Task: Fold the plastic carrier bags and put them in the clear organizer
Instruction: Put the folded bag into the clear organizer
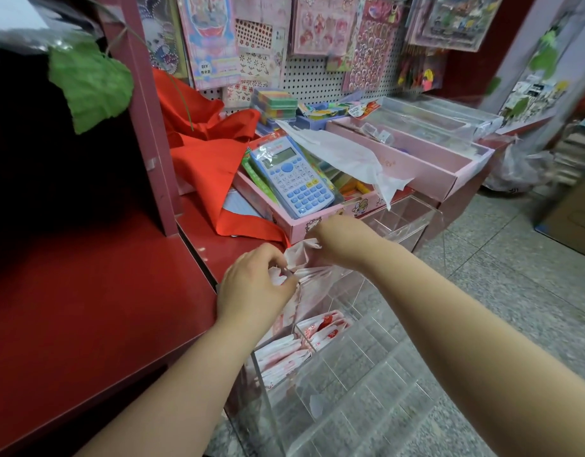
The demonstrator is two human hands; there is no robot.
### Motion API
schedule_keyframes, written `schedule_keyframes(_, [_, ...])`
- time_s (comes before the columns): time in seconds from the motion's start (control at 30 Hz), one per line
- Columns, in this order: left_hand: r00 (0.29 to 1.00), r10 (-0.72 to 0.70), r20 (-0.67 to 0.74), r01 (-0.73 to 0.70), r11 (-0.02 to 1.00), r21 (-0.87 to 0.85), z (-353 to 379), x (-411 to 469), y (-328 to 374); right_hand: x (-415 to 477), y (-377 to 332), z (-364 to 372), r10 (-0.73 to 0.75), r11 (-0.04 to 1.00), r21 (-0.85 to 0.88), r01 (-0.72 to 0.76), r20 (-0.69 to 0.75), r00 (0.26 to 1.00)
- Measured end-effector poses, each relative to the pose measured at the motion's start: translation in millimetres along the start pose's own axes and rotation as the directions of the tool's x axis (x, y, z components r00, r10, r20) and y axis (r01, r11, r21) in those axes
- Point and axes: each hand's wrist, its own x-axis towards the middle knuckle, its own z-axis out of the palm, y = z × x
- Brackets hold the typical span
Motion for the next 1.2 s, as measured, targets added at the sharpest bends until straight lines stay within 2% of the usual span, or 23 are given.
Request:
schedule_keyframes(0.07, [1.0, 0.009, 0.008, -0.009, 1.0, -0.024, -8.1, -5.5, -7.7, 3.9, -3.8, 0.3, -0.024, 0.994, -0.102, 0.027, 0.038, 0.999])
schedule_keyframes(0.17, [0.993, 0.108, -0.039, -0.103, 0.989, 0.102, -30.7, -14.1, -31.1, 6.0, -4.1, 1.9, -0.014, 0.996, -0.082, 0.02, 0.079, 0.997])
schedule_keyframes(0.27, [0.986, 0.165, -0.016, -0.156, 0.952, 0.262, -55.8, -21.6, -58.2, 4.2, 1.2, 4.5, -0.026, 0.98, 0.2, 0.009, 0.081, 0.996])
schedule_keyframes(0.33, [0.987, 0.154, 0.04, -0.158, 0.928, 0.337, -68.1, -26.3, -69.8, -0.2, 8.1, 5.9, -0.018, 0.912, 0.409, 0.012, 0.012, 1.0])
schedule_keyframes(0.43, [0.977, 0.192, 0.088, -0.211, 0.895, 0.392, -73.2, -31.0, -79.1, -5.3, 13.3, 7.5, 0.059, 0.826, 0.563, -0.016, -0.059, 0.997])
schedule_keyframes(0.5, [0.968, 0.236, 0.085, -0.25, 0.875, 0.415, -71.7, -31.5, -80.8, -5.3, 10.8, 9.5, 0.078, 0.845, 0.534, -0.035, -0.059, 0.995])
schedule_keyframes(0.57, [0.959, 0.275, 0.06, -0.275, 0.869, 0.412, -71.5, -31.0, -82.0, -3.3, 3.5, 11.3, 0.067, 0.929, 0.368, -0.045, -0.048, 0.997])
schedule_keyframes(0.63, [0.953, 0.299, 0.056, -0.293, 0.856, 0.426, -71.4, -30.7, -83.5, -1.6, -3.5, 11.8, 0.045, 0.965, 0.261, -0.033, -0.039, 0.998])
schedule_keyframes(0.73, [0.954, 0.298, 0.047, -0.288, 0.853, 0.434, -70.8, -30.1, -83.9, -3.2, -0.7, 9.5, 0.073, 0.948, 0.313, -0.057, -0.039, 0.997])
schedule_keyframes(0.8, [0.951, 0.309, 0.031, -0.291, 0.851, 0.437, -69.1, -29.1, -84.5, -6.2, 7.4, 7.5, 0.108, 0.903, 0.426, -0.055, -0.102, 0.989])
schedule_keyframes(0.87, [0.949, 0.316, 0.012, -0.287, 0.845, 0.451, -69.0, -29.1, -85.2, -7.3, 9.1, 7.0, 0.132, 0.891, 0.451, -0.048, -0.156, 0.979])
schedule_keyframes(0.93, [0.942, 0.335, -0.003, -0.296, 0.837, 0.461, -68.5, -28.7, -86.1, -4.9, 6.7, 10.8, 0.095, 0.939, 0.341, -0.04, -0.146, 0.985])
schedule_keyframes(1.03, [0.935, 0.355, -0.019, -0.303, 0.825, 0.478, -67.8, -29.1, -87.0, 0.4, -3.1, 16.7, 0.049, 0.995, 0.089, -0.041, -0.095, 0.994])
schedule_keyframes(1.1, [0.933, 0.36, -0.016, -0.308, 0.82, 0.483, -67.5, -29.1, -86.6, 3.0, -4.8, 17.2, 0.047, 0.999, 0.024, -0.045, -0.077, 0.996])
schedule_keyframes(1.17, [0.934, 0.357, -0.009, -0.308, 0.82, 0.483, -67.4, -29.4, -87.6, 1.9, -2.5, 14.8, 0.053, 0.99, 0.133, -0.038, -0.111, 0.992])
schedule_keyframes(1.2, [0.935, 0.354, -0.008, -0.306, 0.819, 0.485, -67.2, -29.4, -88.3, -0.1, 0.6, 13.3, 0.075, 0.971, 0.235, -0.031, -0.181, 0.981])
